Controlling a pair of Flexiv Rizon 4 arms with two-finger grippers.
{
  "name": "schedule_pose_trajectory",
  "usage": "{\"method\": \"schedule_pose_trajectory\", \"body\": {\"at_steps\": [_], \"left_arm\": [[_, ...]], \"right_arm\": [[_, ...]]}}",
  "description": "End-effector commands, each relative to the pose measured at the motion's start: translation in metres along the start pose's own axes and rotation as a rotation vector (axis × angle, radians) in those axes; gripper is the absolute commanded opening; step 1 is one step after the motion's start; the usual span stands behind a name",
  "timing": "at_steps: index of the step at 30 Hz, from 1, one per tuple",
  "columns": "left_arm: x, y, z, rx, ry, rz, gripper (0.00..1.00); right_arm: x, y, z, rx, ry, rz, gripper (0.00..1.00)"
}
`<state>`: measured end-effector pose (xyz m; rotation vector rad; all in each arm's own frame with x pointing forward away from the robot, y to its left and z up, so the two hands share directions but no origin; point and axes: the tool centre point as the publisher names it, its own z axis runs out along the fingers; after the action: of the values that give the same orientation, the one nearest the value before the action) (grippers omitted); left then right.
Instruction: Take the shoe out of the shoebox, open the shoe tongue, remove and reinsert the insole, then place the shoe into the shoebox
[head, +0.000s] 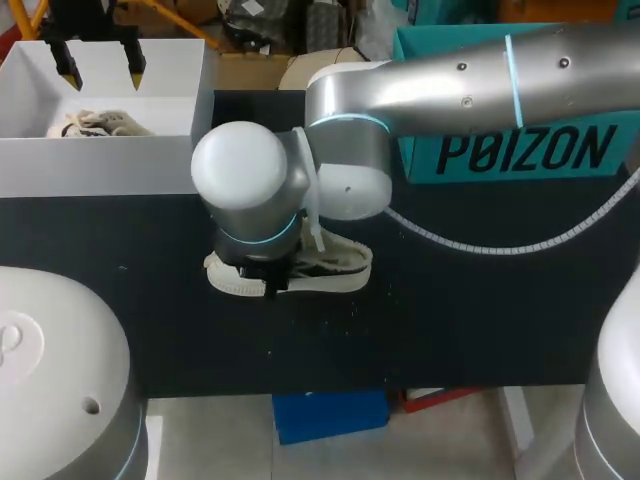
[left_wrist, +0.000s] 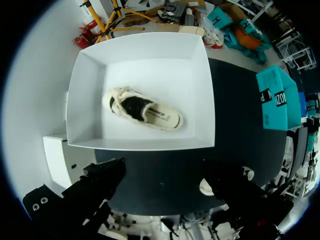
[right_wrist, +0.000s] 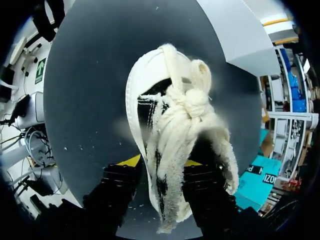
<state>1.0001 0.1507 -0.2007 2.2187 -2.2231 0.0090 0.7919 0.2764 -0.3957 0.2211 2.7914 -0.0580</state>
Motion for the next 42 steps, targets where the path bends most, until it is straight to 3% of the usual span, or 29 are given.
{"method": "schedule_pose_trajectory", "body": {"at_steps": [1,6,12,17,19,21,26,29,31,42], "left_arm": [[0.000,0.000,0.000,-0.001,-0.002,-0.001,1.00],[0.000,0.000,0.000,-0.001,-0.002,-0.001,1.00],[0.000,0.000,0.000,-0.001,-0.002,-0.001,1.00],[0.000,0.000,0.000,-0.001,-0.002,-0.001,1.00],[0.000,0.000,0.000,-0.001,-0.002,-0.001,1.00],[0.000,0.000,0.000,-0.001,-0.002,-0.001,1.00],[0.000,0.000,0.000,-0.001,-0.002,-0.001,1.00],[0.000,0.000,0.000,-0.001,-0.002,-0.001,1.00],[0.000,0.000,0.000,-0.001,-0.002,-0.001,1.00],[0.000,0.000,0.000,-0.001,-0.002,-0.001,1.00]], "right_arm": [[-0.014,-0.015,-0.048,-0.036,0.006,0.005,1.00],[-0.025,-0.022,-0.093,-0.089,0.018,-0.022,1.00],[-0.047,-0.032,-0.135,-0.282,0.059,-0.142,1.00],[-0.069,-0.050,-0.154,-0.403,0.098,-0.295,1.00],[-0.076,-0.059,-0.156,-0.469,0.113,-0.317,1.00],[-0.080,-0.070,-0.155,-0.483,0.137,-0.350,1.00],[-0.088,-0.105,-0.149,-0.654,0.146,-0.421,1.00],[-0.094,-0.139,-0.138,-0.737,0.112,-0.448,1.00],[-0.102,-0.170,-0.126,-0.734,0.078,-0.452,1.00],[-0.102,-0.170,-0.126,-0.734,0.078,-0.452,1.00]]}}
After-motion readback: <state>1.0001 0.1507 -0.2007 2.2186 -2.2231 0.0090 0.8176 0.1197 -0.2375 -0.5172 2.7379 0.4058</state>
